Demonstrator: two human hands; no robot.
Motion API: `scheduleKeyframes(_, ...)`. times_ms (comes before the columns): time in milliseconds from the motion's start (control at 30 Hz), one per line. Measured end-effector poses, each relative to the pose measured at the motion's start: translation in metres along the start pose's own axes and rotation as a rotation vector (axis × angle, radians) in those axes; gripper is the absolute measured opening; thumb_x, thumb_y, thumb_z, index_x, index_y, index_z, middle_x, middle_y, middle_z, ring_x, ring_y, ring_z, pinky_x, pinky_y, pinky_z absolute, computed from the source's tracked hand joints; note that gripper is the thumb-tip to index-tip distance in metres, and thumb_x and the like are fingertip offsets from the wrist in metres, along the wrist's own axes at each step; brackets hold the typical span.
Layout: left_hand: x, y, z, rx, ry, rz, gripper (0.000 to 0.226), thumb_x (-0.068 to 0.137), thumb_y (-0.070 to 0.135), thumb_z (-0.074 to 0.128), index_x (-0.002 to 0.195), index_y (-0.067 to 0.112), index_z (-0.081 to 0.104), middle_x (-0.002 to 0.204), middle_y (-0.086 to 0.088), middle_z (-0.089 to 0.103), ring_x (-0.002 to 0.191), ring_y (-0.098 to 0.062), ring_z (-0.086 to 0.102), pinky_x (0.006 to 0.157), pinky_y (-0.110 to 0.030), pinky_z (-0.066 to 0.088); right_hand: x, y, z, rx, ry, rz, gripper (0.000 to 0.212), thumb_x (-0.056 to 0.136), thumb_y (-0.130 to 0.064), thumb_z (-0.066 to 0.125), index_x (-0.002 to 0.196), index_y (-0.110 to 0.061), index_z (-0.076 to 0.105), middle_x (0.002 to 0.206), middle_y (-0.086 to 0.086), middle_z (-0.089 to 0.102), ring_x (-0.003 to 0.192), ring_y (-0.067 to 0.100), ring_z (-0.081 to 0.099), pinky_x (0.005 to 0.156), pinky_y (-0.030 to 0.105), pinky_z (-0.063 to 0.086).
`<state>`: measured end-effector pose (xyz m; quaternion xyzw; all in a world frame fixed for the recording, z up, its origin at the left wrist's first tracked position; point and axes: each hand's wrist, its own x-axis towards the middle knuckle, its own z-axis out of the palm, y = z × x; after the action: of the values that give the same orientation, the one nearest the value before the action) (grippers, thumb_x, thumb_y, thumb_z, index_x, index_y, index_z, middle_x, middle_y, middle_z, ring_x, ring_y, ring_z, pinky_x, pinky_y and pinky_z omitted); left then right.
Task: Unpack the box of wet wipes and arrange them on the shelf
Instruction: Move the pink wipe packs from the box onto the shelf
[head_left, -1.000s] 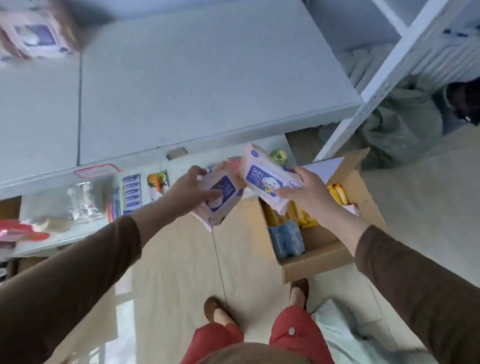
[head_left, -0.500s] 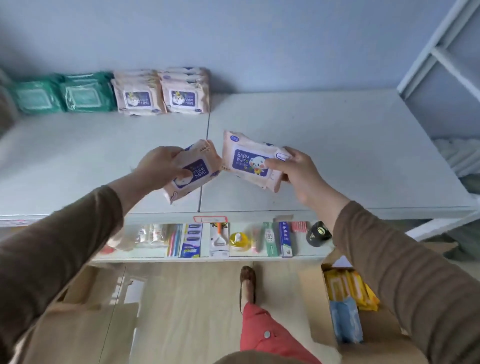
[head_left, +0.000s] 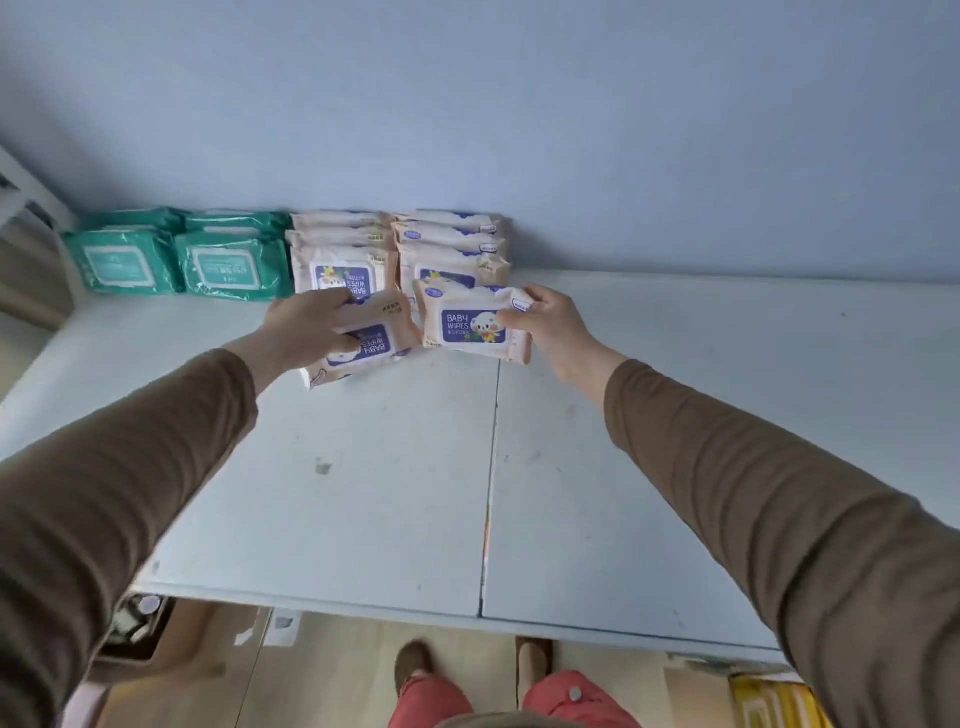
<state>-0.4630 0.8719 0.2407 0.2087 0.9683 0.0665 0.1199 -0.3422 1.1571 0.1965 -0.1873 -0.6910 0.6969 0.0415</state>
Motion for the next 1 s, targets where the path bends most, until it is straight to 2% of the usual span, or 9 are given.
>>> scheduleKeyframes(100, 0.036, -0.021, -0.010, 0.046, -0.026, 0.034, 0.053, 0.081, 0.038, 0.075, 0.129, 0.030, 0.053, 0.111, -0.005, 0.067, 0.101, -0.032, 0.058, 0.091, -0.039, 0.035, 0.030, 0.001, 0.021, 0.045, -0.006, 0.029, 0.031, 0.080, 0.007, 0.072, 0.107, -0.006, 0.068, 0.111, 0.012, 0.071, 0.082, 0.017, 0.073, 0.068, 0.024, 0.056)
scheduleKeyframes(167, 0.056, -0.032, -0.014, 0.027, -0.026, 0.057, 0.059, 0.081, 0.037, 0.076, 0.134, 0.028, 0.052, 0.112, -0.007, 0.067, 0.105, -0.032, 0.057, 0.096, -0.040, 0.034, 0.044, 0.006, 0.033, 0.025, 0.066, 0.037, 0.044, 0.078, 0.002, 0.076, 0.120, -0.005, 0.065, 0.120, 0.010, 0.070, 0.088, 0.018, 0.074, 0.069, 0.026, 0.056)
scheduleKeyframes(267, 0.077, -0.043, -0.011, -0.007, 0.050, 0.134, 0.051, 0.076, 0.030, 0.081, 0.122, 0.024, 0.060, 0.106, -0.010, 0.067, 0.096, -0.032, 0.061, 0.086, -0.039, 0.045, 0.052, 0.017, 0.051, -0.002, 0.299, 0.025, 0.050, 0.071, -0.008, 0.081, 0.115, -0.019, 0.062, 0.107, -0.004, 0.074, 0.092, 0.011, 0.073, 0.079, 0.032, 0.059)
scheduleKeyframes(400, 0.083, -0.052, 0.002, 0.084, 0.156, 0.285, 0.062, 0.069, 0.038, 0.085, 0.121, 0.019, 0.056, 0.108, -0.009, 0.053, 0.100, -0.033, 0.054, 0.079, -0.043, 0.050, 0.044, 0.026, 0.083, -0.098, 0.508, -0.021, 0.054, 0.072, -0.014, 0.085, 0.108, -0.021, 0.046, 0.097, -0.016, 0.064, 0.075, -0.015, 0.062, 0.069, 0.010, 0.050)
scheduleKeyframes(467, 0.084, -0.057, 0.006, 0.148, 0.204, 0.332, 0.065, 0.069, 0.043, 0.084, 0.119, 0.015, 0.054, 0.109, -0.009, 0.053, 0.103, -0.032, 0.050, 0.080, -0.045, 0.049, 0.043, 0.031, 0.093, -0.157, 0.582, -0.026, 0.058, 0.070, -0.021, 0.086, 0.107, -0.020, 0.041, 0.103, -0.009, 0.062, 0.082, -0.007, 0.064, 0.070, 0.010, 0.049)
scheduleKeyframes(567, 0.089, -0.061, 0.006, 0.199, 0.231, 0.360, 0.062, 0.071, 0.046, 0.082, 0.114, 0.012, 0.054, 0.103, -0.008, 0.058, 0.099, -0.031, 0.052, 0.079, -0.044, 0.046, 0.042, 0.037, 0.102, -0.276, 0.611, -0.003, 0.066, 0.065, -0.036, 0.087, 0.108, -0.022, 0.039, 0.112, -0.002, 0.062, 0.094, 0.014, 0.065, 0.076, 0.026, 0.051)
scheduleKeyframes(767, 0.101, -0.070, 0.009, 0.180, 0.263, 0.419, 0.062, 0.069, 0.039, 0.085, 0.114, 0.010, 0.053, 0.106, -0.009, 0.057, 0.101, -0.032, 0.050, 0.079, -0.045, 0.046, 0.049, 0.035, 0.113, -0.400, 0.637, 0.025, 0.066, 0.068, -0.039, 0.087, 0.114, -0.021, 0.043, 0.115, -0.002, 0.064, 0.095, 0.015, 0.063, 0.067, 0.015, 0.044)
scheduleKeyframes(900, 0.101, -0.068, 0.010, 0.195, 0.272, 0.413, 0.067, 0.068, 0.039, 0.086, 0.117, 0.010, 0.051, 0.110, -0.010, 0.055, 0.104, -0.033, 0.050, 0.085, -0.046, 0.047, 0.054, 0.034, 0.121, -0.472, 0.702, 0.040, 0.071, 0.063, -0.047, 0.085, 0.115, -0.019, 0.045, 0.115, 0.002, 0.062, 0.105, 0.026, 0.060, 0.089, 0.041, 0.053)
scheduleKeyframes(1000, 0.093, -0.065, 0.010, 0.253, 0.314, 0.383, 0.071, 0.068, 0.041, 0.085, 0.119, 0.011, 0.047, 0.112, -0.010, 0.053, 0.105, -0.032, 0.050, 0.087, -0.045, 0.045, 0.048, 0.028, 0.117, -0.592, 0.665, 0.099, 0.078, 0.067, -0.048, 0.085, 0.123, -0.013, 0.044, 0.125, 0.008, 0.057, 0.115, 0.031, 0.053, 0.095, 0.041, 0.048)
